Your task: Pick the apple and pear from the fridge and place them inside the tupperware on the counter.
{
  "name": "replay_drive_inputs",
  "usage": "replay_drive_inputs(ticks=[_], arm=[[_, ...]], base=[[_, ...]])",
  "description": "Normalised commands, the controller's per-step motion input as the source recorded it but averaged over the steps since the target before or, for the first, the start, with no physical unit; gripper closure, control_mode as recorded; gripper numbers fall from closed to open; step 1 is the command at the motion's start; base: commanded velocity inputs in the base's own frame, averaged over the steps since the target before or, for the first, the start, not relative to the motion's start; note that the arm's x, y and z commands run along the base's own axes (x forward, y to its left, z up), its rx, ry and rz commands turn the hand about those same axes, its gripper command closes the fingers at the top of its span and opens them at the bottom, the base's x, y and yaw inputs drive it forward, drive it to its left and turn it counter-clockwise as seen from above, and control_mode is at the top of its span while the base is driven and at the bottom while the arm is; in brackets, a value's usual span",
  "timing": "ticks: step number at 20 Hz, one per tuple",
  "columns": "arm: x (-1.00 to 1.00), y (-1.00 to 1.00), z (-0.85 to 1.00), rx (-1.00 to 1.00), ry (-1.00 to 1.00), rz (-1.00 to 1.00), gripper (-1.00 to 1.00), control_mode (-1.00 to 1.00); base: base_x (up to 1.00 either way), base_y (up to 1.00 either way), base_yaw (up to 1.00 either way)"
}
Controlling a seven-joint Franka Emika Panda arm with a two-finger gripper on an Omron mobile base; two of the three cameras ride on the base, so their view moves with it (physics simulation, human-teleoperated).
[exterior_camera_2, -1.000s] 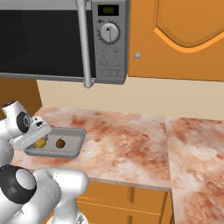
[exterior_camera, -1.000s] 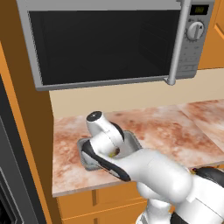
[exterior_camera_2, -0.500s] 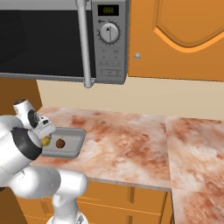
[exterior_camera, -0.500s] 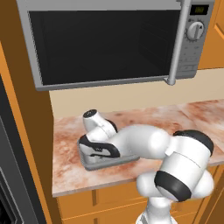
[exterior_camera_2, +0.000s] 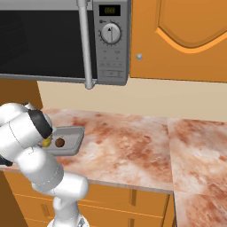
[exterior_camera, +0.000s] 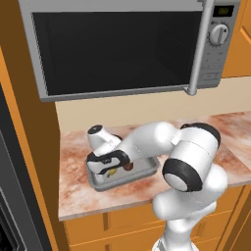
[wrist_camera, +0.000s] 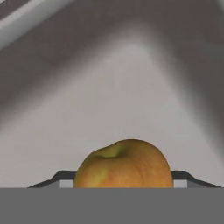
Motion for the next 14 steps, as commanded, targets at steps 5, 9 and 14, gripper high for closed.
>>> replay_drive_inputs(ticks=[5, 9, 14], arm=[[0.32, 0.13, -0.26, 0.00, 0.00, 0.07, 1.00, -1.00], [0.22, 0.11, -0.31, 0.00, 0.03, 0.09, -1.00, -1.00], [0.03, 0.01, -0.21, 0.00, 0.00, 0.06, -1.00, -1.00]], base=[[0.00, 0.00, 0.00], [0.00, 0.00, 0.00], [0.00, 0.00, 0.00]])
